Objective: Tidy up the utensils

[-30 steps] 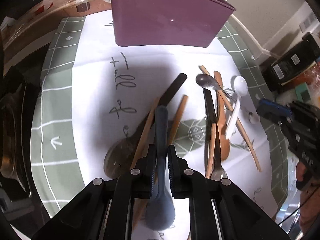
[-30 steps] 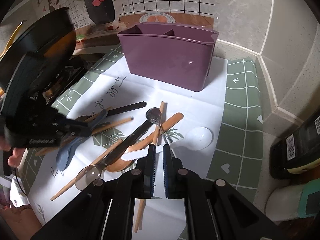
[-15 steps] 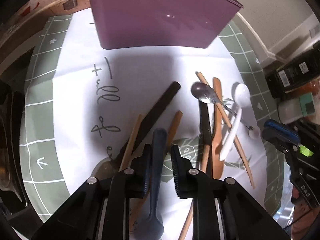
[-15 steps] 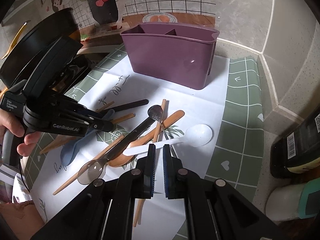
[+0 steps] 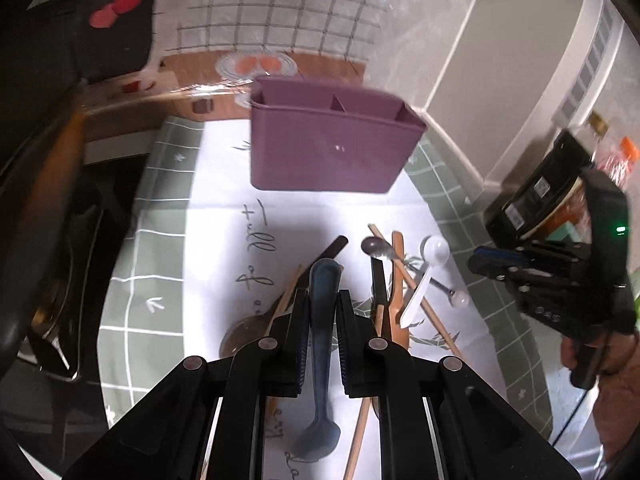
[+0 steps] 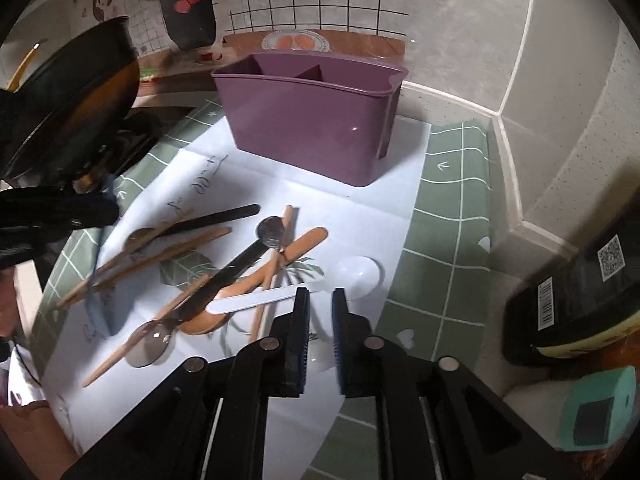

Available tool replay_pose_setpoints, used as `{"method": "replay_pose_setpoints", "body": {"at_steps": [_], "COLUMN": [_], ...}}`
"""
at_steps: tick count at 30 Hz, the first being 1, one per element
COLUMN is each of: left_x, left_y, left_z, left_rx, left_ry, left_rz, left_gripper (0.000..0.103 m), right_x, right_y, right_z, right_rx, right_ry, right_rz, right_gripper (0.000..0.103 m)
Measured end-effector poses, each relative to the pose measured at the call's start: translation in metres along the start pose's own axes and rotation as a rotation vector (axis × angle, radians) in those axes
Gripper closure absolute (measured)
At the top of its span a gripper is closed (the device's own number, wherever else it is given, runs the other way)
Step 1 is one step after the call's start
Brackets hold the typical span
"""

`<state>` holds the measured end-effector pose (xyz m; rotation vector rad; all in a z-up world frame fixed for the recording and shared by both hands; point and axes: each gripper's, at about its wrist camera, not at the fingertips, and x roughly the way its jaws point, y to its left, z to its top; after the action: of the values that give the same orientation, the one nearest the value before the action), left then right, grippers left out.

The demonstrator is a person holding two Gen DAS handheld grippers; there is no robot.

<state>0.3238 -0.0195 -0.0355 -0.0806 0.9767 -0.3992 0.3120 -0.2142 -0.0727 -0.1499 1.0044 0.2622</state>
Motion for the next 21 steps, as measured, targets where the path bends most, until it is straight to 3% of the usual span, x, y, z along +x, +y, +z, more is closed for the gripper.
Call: {"method": "replay_pose_setpoints", "body": {"at_steps": [4,8,13,16,19,21], "left_x": [-0.011,-0.021,-0.035,-0.042,-0.045,-0.046], "left_y": [0.014,0.021,0.024,0.025,0.025,0.023], "left_z": [-0.004,-0.009,-0.014,-0.016,-0.019,-0.02], "left_rx": [-0.036,-0.062,-0.073,-0.078,-0.077,-0.077], "left_ry": [-0.004,-0.008,-0.03,-0.042,-0.055,-0.057], "left_rz": [-0.005,0.008,0.022,0.028,0.032,0.031], "left_gripper": [0.09,0.09,0.09,0.09,0.09,0.09], "right_x": [0.022,0.052,0.081,0.089,0.089,0.083], "right_y": [0.021,0.044,0.053,0.046,0.037,0.037], "right_z": [0.014,0.029,0.04,0.046,0.047,0.043], "right_rx": [-0.07,-0.178,-0.235,-0.193,-0.123,-0.117], "right_ry": [0.004,0.034,0.086,0.112,0.118,0.104], "right_rz": [0.044,0.018,0.006,0.04,0.066,0.046], "right_gripper": [0.058,0.058,0.069,0.07,0.083,0.083]}}
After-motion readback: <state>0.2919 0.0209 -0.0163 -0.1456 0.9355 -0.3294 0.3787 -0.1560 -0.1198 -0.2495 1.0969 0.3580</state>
